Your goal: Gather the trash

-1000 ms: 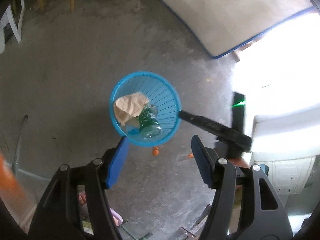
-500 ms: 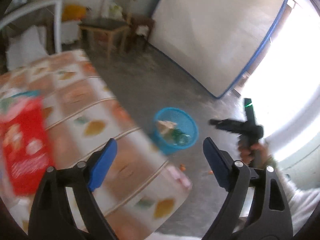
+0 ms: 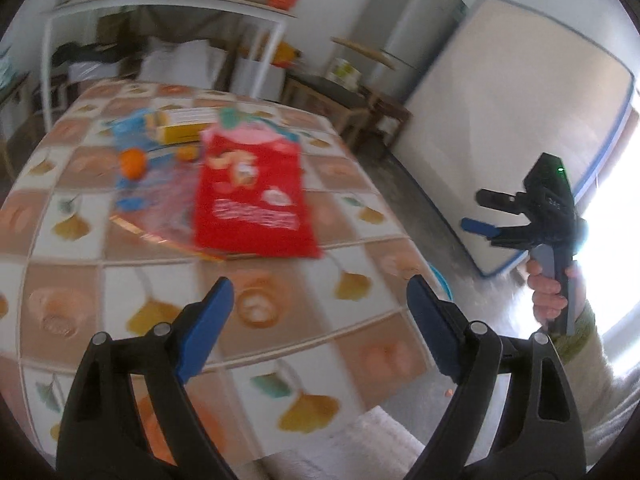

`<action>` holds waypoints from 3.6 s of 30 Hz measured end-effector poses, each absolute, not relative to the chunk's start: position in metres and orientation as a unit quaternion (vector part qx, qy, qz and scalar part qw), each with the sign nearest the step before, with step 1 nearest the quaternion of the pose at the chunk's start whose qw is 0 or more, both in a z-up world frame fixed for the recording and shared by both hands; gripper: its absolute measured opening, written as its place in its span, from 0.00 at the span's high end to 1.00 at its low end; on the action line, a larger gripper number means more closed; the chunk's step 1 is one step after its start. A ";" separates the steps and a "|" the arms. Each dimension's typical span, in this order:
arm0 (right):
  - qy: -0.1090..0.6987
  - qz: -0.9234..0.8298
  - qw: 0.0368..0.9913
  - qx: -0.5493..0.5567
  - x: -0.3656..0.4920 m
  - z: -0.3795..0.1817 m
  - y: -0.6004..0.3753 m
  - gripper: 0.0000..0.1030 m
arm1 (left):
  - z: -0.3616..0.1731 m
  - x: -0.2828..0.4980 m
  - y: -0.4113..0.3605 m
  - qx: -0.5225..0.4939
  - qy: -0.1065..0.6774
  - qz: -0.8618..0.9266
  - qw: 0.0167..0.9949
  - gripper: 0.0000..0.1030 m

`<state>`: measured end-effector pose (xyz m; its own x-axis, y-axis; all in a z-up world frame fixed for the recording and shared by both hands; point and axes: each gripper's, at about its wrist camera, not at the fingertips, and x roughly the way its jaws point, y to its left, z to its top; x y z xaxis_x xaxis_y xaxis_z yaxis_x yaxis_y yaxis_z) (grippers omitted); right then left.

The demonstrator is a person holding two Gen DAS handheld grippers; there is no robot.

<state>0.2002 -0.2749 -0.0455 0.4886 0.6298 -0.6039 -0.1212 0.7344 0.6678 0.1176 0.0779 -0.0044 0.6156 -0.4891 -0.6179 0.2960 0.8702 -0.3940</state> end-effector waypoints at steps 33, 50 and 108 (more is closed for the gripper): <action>0.525 0.249 0.776 0.247 0.348 -0.121 -0.136 0.86 | -0.058 0.156 0.143 -0.224 0.412 -0.177 0.865 0.61; 0.504 0.239 0.776 0.296 0.279 -0.114 -0.222 0.95 | -0.051 0.219 0.176 -0.147 0.456 -0.110 0.871 0.61; 0.523 0.225 0.745 0.348 0.242 -0.142 -0.249 0.95 | -0.057 0.220 0.191 -0.211 0.472 -0.164 0.840 0.93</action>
<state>0.2423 -0.2493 -0.1421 0.3524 0.6993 -0.6219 0.0293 0.6560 0.7542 0.2201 0.1911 -0.0575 0.5016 -0.4741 -0.7236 0.0761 0.8574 -0.5091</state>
